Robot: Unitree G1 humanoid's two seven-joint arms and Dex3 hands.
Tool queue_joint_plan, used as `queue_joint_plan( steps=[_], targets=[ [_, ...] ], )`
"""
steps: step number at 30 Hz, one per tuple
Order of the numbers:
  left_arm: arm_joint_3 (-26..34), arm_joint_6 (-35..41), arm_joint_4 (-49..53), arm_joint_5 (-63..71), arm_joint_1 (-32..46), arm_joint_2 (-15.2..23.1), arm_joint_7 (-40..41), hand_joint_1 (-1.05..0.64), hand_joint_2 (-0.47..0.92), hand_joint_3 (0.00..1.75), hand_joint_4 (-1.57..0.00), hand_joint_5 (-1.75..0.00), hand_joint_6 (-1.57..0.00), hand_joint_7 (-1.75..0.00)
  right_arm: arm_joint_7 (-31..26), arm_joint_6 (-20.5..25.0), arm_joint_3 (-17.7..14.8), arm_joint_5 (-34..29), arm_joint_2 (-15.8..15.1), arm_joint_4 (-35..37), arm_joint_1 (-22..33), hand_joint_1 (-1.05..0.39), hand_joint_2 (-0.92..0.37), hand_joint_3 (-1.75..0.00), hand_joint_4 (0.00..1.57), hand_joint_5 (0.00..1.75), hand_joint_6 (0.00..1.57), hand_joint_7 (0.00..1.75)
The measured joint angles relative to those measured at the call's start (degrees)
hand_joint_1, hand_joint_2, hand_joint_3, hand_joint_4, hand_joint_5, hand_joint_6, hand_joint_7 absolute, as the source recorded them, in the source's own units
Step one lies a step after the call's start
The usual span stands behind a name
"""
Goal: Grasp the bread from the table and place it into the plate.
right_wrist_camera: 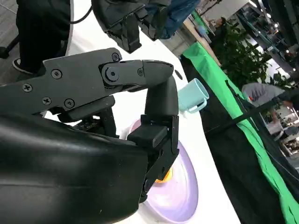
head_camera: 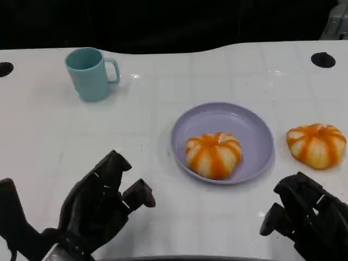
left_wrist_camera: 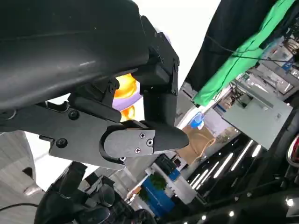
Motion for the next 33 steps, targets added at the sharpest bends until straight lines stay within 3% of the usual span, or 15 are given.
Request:
queue_joint_plan(
  steps=[33],
  targets=[
    [-3.08,-2.78,-0.87,4.02,3.91,0.25,2.71,-0.57,0.92,0.42,-0.77,-1.75,-0.53,-1.75,0.54,-0.83,-0.06,-0.17,-0.33,0.25,0.19,-0.52,-0.92,-0.27,0.58,1.72,0.53,1.43]
  ],
)
